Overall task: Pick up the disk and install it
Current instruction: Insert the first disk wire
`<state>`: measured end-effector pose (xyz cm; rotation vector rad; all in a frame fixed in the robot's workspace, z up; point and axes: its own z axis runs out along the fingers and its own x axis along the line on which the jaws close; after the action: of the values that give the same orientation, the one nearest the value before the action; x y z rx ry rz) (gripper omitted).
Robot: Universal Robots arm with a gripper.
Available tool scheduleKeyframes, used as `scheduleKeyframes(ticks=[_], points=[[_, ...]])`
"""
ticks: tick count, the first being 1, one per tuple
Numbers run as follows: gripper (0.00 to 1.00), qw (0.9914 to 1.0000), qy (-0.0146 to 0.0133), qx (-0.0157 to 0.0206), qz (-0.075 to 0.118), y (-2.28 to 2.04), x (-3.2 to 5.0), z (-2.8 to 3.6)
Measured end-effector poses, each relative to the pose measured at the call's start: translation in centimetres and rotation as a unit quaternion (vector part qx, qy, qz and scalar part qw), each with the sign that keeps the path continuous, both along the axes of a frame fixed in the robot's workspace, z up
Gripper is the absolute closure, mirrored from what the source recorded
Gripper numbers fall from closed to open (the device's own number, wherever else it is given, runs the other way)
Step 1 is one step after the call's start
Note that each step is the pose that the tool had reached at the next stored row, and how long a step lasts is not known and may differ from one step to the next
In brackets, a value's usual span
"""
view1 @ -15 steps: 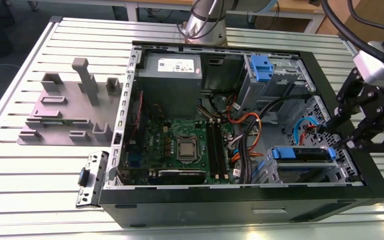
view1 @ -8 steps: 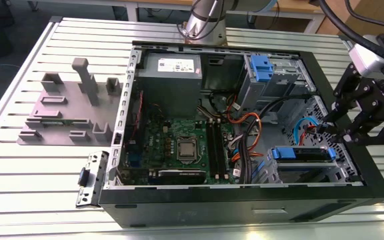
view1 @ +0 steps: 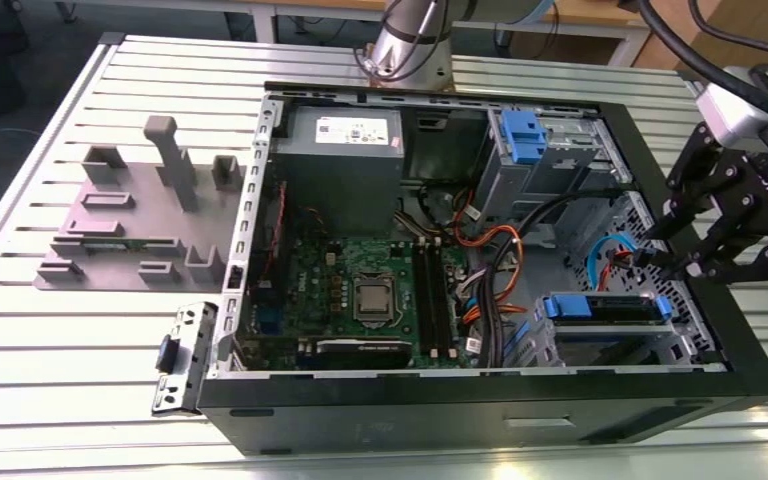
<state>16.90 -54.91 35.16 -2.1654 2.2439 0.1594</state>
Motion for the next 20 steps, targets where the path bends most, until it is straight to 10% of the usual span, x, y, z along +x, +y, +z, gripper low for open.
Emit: scheduleKeyframes(ticks=[16, 20], points=[[0.53, 1.00000, 0.0001, -0.0019, 0.001, 0.02, 0.03, -0.74], [0.67, 1.00000, 0.0001, -0.0019, 0.001, 0.02, 0.03, -0.76]])
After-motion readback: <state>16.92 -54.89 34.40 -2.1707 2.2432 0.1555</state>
